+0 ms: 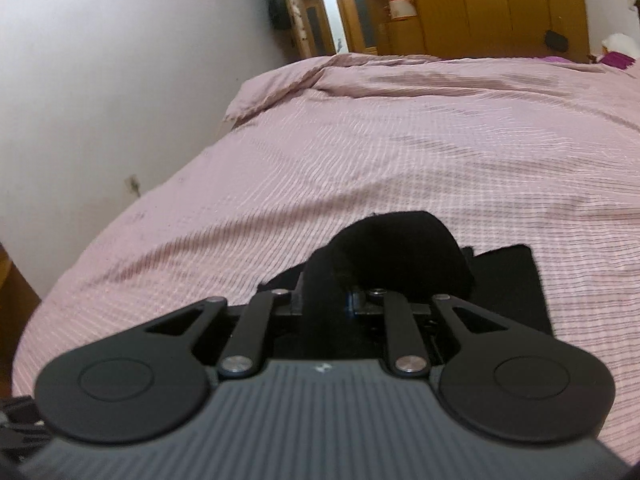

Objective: Fold small clothes

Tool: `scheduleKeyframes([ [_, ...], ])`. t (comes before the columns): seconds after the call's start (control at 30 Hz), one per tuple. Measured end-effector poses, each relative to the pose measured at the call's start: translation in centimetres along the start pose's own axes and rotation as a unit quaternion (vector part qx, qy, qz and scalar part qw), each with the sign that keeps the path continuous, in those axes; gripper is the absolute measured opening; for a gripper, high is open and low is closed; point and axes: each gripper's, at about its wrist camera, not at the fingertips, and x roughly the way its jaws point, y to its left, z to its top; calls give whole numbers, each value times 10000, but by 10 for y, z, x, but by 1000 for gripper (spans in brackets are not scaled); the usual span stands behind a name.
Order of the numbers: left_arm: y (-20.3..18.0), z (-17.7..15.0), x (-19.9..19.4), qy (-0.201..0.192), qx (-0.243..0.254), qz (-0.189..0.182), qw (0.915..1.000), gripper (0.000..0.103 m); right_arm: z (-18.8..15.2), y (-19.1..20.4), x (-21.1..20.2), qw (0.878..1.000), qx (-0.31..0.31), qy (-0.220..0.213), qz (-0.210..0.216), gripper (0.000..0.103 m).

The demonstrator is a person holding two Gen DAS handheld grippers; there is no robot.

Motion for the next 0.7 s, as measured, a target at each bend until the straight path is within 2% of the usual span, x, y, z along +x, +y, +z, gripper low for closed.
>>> scheduleKeyframes([
  [0.1, 10, -3, 1, 9, -89, -2, 10000, 72, 0, 15, 0, 9999, -108, -70, -72, 18],
  [0.23, 23, -3, 2, -35, -179, 24, 9998, 72, 7, 46, -8, 9979, -549, -332, 77, 18],
  [0.4, 34, -3, 3, -12, -317, 77, 9995, 72, -10, 81, 19, 9934, -1137, 92, -144, 18],
  [0.5, 35, -6, 1, -28, -271, 86, 9996, 72, -25, 90, 33, 9918, -1203, 441, -19, 23],
  [0.57, 35, -7, 1, -26, -237, 101, 9997, 72, -32, 98, 26, 9883, -1487, 327, 11, 29],
  [0.7, 34, -6, 1, -18, -247, 105, 9996, 72, -38, 99, -1, 9860, -1601, 226, 416, 30],
])
